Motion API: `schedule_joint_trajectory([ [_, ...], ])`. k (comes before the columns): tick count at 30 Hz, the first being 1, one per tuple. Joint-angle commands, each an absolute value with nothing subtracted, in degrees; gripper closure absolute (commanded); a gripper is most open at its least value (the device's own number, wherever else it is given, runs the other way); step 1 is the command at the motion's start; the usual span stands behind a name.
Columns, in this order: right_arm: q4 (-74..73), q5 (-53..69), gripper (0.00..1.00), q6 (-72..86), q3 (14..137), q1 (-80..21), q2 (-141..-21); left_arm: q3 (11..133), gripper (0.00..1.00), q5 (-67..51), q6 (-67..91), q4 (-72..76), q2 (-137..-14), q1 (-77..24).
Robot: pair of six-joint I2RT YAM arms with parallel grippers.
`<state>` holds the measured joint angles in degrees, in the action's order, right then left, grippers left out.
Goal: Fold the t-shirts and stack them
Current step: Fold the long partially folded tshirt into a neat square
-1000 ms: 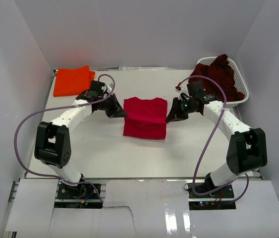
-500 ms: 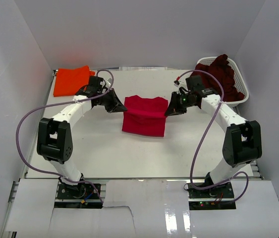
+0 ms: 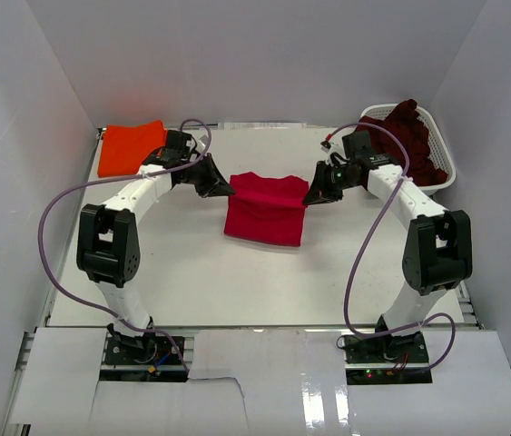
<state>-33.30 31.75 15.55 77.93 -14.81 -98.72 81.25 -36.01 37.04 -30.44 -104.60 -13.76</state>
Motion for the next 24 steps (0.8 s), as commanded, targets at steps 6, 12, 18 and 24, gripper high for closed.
schedule_joint_trajectory([
  [6, -33.75, 32.96, 0.92, 14.06, 83.23, -13.45, -100.55, 87.62, 1.00, -36.91, 35.95, -30.85, -107.31, -12.92],
  [12, -33.84, 33.13, 0.92, 13.97, 85.08, -12.40, -102.65, 91.23, 1.00, -36.83, 35.42, -31.73, -110.03, -12.83],
  [18, -33.58, 33.48, 0.92, 13.89, 86.83, -11.69, -105.38, 93.78, 1.00, -36.30, 35.07, -31.90, -113.46, -12.83],
  [24, -33.66, 33.84, 0.92, 13.89, 89.81, -11.16, -108.54, 96.94, 1.00, -36.30, 34.89, -31.99, -117.07, -12.48],
])
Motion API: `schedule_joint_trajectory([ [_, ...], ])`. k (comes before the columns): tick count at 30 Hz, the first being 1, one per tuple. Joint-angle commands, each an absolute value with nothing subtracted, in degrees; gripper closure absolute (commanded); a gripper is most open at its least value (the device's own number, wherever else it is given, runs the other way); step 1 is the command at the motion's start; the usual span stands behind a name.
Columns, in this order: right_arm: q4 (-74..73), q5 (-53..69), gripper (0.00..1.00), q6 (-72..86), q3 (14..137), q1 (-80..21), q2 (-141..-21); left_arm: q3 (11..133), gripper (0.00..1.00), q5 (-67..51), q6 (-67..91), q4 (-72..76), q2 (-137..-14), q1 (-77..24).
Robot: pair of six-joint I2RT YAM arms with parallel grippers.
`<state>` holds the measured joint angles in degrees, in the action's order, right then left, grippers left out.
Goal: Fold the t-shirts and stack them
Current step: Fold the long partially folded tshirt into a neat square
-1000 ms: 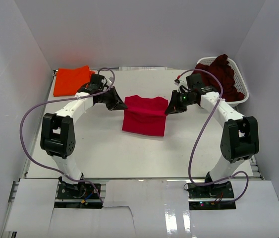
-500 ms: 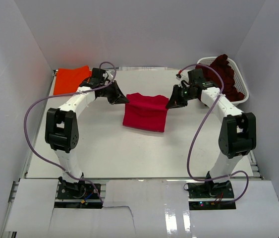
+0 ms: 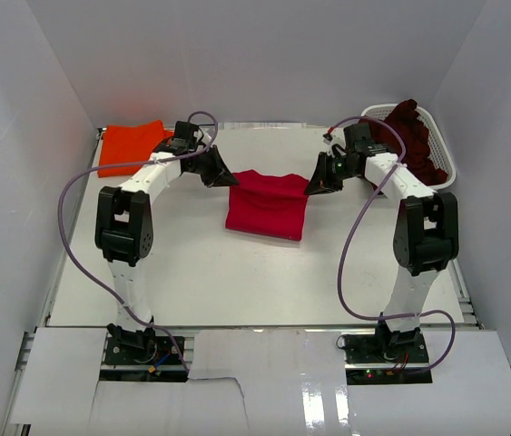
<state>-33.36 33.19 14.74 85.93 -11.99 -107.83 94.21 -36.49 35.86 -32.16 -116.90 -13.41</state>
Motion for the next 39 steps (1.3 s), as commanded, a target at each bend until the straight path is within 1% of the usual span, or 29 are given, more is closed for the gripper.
schedule_joint_trajectory([
  [1, -33.66, 33.84, 0.92, 13.89, 90.26, -10.99, -109.33, 97.38, 1.00, -36.30, 34.81, -31.99, -117.51, -12.48],
  [15, -33.31, 35.07, 0.92, 14.15, 96.15, -9.84, -115.92, 108.36, 1.00, -35.77, 34.98, -34.19, -125.76, -12.39],
  [30, -30.41, 36.56, 0.92, 15.12, 100.28, -8.79, -123.13, 111.88, 1.00, -34.10, 34.45, -34.45, -131.39, -12.39],
  [39, -30.06, 37.44, 0.92, 16.00, 105.20, -8.26, -127.35, 114.95, 1.00, -32.70, 34.63, -34.54, -133.42, -12.39],
])
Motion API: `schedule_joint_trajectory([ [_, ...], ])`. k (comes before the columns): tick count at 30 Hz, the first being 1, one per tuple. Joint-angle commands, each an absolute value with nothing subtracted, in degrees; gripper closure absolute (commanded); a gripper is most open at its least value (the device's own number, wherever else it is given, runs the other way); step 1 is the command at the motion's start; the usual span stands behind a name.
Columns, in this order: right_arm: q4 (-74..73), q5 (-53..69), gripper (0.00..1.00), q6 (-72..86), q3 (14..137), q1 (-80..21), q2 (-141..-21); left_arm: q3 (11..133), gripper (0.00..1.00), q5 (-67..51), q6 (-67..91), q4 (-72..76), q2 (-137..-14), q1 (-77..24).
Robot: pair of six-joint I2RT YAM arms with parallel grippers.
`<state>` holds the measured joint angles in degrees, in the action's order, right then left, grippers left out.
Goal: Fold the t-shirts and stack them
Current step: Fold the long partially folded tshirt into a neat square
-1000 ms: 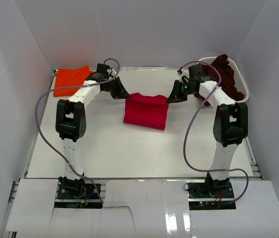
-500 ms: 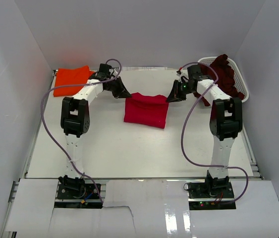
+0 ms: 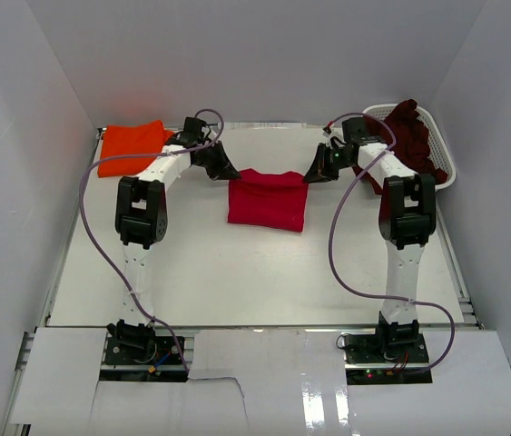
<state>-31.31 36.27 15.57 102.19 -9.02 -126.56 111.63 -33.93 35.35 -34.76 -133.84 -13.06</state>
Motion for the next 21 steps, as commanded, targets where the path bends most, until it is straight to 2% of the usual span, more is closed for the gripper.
schedule_joint_trajectory([
  [1, -30.06, 37.53, 0.92, 16.08, 105.99, -8.17, -127.61, 115.22, 1.00, -32.61, 34.72, -34.63, -133.68, -12.39],
  [4, -30.06, 37.70, 0.90, 16.26, 106.87, -8.00, -128.67, 116.27, 1.00, -32.52, 34.80, -34.80, -134.12, -12.39],
  [5, -29.97, 37.62, 0.84, 16.35, 107.22, -7.82, -129.02, 116.45, 1.00, -32.43, 34.89, -34.80, -134.21, -12.22],
  [6, -29.71, 37.79, 0.83, 16.52, 107.31, -7.74, -129.20, 116.54, 0.99, -32.34, 34.98, -34.80, -134.30, -12.22],
  [13, -24.62, 39.37, 0.80, 18.63, 106.44, -7.56, -129.90, 116.98, 0.93, -31.03, 36.12, -33.67, -134.03, -12.22],
  [15, -22.51, 39.55, 0.73, 19.42, 105.91, -7.56, -129.90, 116.98, 0.91, -31.20, 36.47, -33.49, -134.03, -12.22],
  [17, -20.66, 40.07, 0.68, 20.12, 105.12, -7.47, -129.55, 116.55, 0.80, -31.03, 36.56, -33.14, -133.86, -12.13],
  [19, -18.99, 40.25, 0.67, 20.83, 104.33, -7.56, -129.29, 115.93, 0.67, -30.41, 36.82, -32.79, -133.42, -12.22],
  [21, -18.02, 40.95, 0.67, 21.27, 103.80, -7.56, -128.85, 115.14, 0.64, -29.10, 36.91, -32.52, -132.89, -12.13],
])
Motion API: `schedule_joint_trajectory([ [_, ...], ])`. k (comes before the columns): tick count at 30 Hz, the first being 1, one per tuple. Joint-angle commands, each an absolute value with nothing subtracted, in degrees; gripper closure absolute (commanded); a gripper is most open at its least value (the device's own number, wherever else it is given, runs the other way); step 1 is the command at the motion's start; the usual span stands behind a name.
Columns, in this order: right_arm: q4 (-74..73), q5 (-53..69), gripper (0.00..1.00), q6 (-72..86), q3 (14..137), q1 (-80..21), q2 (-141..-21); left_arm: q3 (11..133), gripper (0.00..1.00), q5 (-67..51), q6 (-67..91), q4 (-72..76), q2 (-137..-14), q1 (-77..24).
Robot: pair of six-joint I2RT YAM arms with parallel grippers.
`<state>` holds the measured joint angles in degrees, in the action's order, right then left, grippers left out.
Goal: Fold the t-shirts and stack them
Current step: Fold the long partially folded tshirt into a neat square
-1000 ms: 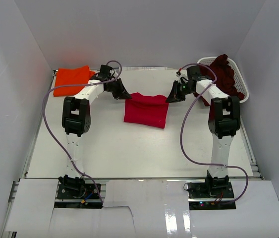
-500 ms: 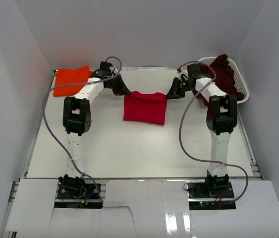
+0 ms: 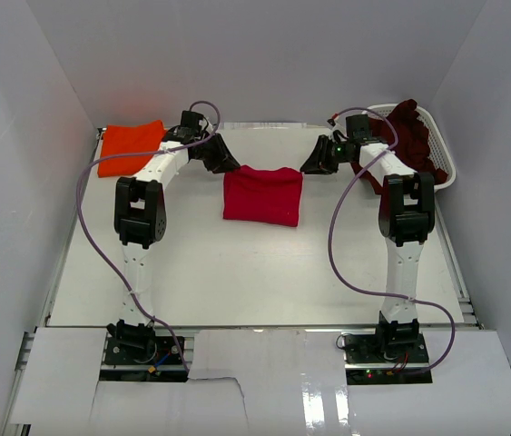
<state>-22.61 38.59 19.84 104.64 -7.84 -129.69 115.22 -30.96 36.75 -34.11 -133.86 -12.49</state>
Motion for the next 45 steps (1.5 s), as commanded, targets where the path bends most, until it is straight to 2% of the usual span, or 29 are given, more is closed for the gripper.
schedule_joint_trajectory([
  [1, -16.71, 41.04, 0.67, 21.70, 102.58, -7.56, -128.15, 114.88, 0.58, -28.05, 36.83, -32.52, -132.46, -12.22],
  [5, -16.08, 41.22, 0.67, 21.27, 100.90, -7.56, -127.09, 112.51, 0.51, -23.47, 36.56, -31.91, -129.91, -12.13],
  [15, -8.88, 45.61, 0.65, 22.85, 92.99, -7.91, -122.87, 98.19, 0.51, -17.84, 36.65, -17.06, -115.94, -12.13],
  [19, -8.61, 47.99, 0.65, 22.94, 92.02, -9.05, -122.69, 92.99, 0.51, -20.82, 35.77, -11.60, -111.36, -12.13],
  [21, -8.53, 48.95, 0.64, 23.11, 91.67, -9.84, -123.04, 92.73, 0.51, -26.61, 36.30, -12.04, -112.23, -12.13],
  [24, -8.00, 50.09, 0.62, 23.73, 91.67, -11.16, -123.75, 89.22, 0.55, -33.30, 37.00, -10.12, -112.50, -12.30],
  [28, -4.15, 53.08, 0.61, 26.88, 91.32, -12.48, -125.24, 81.75, 0.68, -39.10, 37.18, -4.49, -110.83, -13.36],
  [29, -3.43, 54.04, 0.61, 27.50, 91.49, -13.00, -126.20, 79.91, 0.82, -41.37, 36.74, -3.00, -110.92, -13.53],
  [30, -2.91, 54.23, 0.62, 28.12, 91.76, -13.27, -126.73, 79.20, 0.89, -42.27, 36.74, -2.55, -111.00, -13.80],
  [32, -1.32, 54.67, 0.71, 29.79, 92.89, -14.23, -127.61, 77.53, 1.00, -44.20, 36.65, -1.24, -111.44, -14.41],
  [34, -0.88, 55.11, 0.81, 31.02, 94.91, -14.76, -129.19, 77.08, 1.00, -46.05, 36.30, -0.53, -112.23, -14.94],
  [35, -0.88, 55.11, 0.90, 31.37, 95.70, -15.46, -129.90, 76.56, 1.00, -46.32, 36.21, 0.78, -112.24, -15.20],
  [36, -0.79, 55.28, 0.92, 31.72, 96.50, -15.73, -131.03, 76.38, 1.00, -47.01, 36.12, 1.75, -112.41, -15.73],
  [45, 4.39, 56.95, 0.92, 36.56, 101.42, -18.28, -137.10, 79.10, 1.00, -50.27, 34.63, 2.46, -115.66, -18.54],
])
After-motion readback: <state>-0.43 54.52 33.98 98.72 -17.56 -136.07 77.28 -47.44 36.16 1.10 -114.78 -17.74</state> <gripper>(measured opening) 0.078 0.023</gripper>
